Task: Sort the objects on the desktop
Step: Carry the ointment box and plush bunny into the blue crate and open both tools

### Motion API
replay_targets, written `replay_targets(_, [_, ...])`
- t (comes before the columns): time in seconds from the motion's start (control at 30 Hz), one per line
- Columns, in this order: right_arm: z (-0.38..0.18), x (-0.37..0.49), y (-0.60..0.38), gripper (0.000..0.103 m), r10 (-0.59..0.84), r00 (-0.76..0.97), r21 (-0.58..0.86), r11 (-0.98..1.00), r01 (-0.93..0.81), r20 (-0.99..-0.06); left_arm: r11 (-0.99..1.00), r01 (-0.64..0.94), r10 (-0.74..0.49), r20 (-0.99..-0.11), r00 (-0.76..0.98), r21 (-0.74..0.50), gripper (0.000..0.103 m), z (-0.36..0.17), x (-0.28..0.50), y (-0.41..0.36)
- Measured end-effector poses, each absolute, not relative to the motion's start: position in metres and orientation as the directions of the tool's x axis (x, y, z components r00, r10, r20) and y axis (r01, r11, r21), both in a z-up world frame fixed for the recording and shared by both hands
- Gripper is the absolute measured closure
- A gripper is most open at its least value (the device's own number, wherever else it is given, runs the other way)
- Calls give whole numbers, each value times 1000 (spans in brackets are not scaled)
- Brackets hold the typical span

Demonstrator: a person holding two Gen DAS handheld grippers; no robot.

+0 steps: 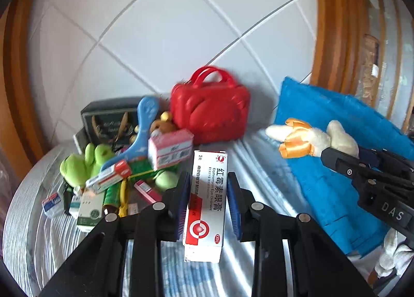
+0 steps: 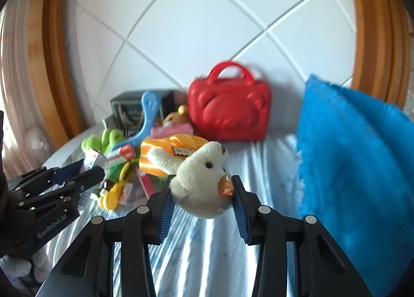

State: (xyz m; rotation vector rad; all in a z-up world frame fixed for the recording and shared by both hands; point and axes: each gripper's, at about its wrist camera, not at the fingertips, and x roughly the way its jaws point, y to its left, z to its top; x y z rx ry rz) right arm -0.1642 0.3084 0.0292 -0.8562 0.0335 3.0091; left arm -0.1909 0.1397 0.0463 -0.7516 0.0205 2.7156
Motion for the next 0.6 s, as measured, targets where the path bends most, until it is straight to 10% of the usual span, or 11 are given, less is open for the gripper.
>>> replay_targets(0.6, [101,-20,513,62,376,-852,-36,-920,-390,-365,-814,-581,532,-385,-754,15,75,135,-115,384])
